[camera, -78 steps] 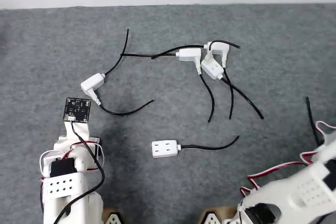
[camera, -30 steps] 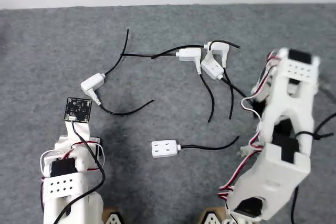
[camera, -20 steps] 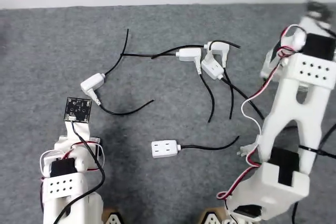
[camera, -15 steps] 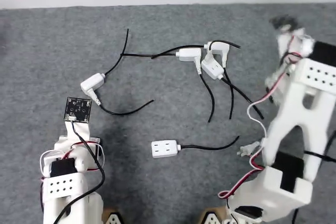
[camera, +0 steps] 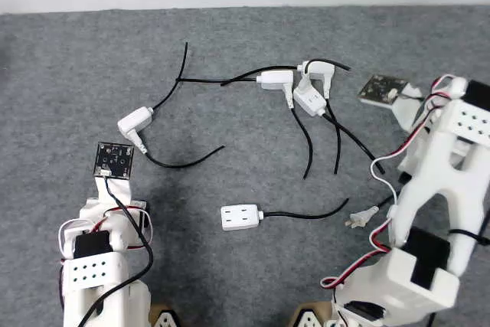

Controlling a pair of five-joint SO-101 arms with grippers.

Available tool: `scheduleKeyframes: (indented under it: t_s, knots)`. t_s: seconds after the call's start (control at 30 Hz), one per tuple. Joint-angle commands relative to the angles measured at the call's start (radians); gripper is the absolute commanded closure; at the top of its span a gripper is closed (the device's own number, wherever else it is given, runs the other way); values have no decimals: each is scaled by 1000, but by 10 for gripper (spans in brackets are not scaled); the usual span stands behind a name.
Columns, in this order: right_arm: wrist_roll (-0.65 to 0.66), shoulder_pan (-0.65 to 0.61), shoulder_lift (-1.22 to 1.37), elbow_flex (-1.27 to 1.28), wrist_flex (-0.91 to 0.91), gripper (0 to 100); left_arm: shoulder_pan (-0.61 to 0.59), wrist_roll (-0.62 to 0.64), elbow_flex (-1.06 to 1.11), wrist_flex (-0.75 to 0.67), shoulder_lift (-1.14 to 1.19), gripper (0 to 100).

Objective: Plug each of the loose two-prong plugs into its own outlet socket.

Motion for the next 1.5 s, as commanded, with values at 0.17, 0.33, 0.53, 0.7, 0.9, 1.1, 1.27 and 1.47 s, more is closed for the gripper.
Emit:
scheduleKeyframes:
  t_s: [0.17, 0.33, 0.53, 0.7, 0.9, 1.1, 1.27, 1.47]
  knots:
    - [770, 222, -202, 315, 39, 807, 5, 8, -5, -26, -12, 855]
    - [954, 275, -286, 480, 36, 665, 5, 8, -5, -26, -12, 855]
    - [890, 194, -432, 703, -177, 664, 6, 8, -5, -26, -12, 855]
    - [629, 8, -489, 865, -493, 664, 6, 8, -5, -26, -12, 855]
    - [585, -54, -424, 813, -595, 664, 6, 8, -5, -26, -12, 855]
    - [586, -10, -231, 658, -593, 664, 6, 8, -5, -26, -12, 855]
    - [589, 5, -82, 565, -593, 664, 6, 8, -5, -26, -12, 855]
    - [652, 1, 21, 545, -575, 664, 6, 8, -5, -28, -12, 855]
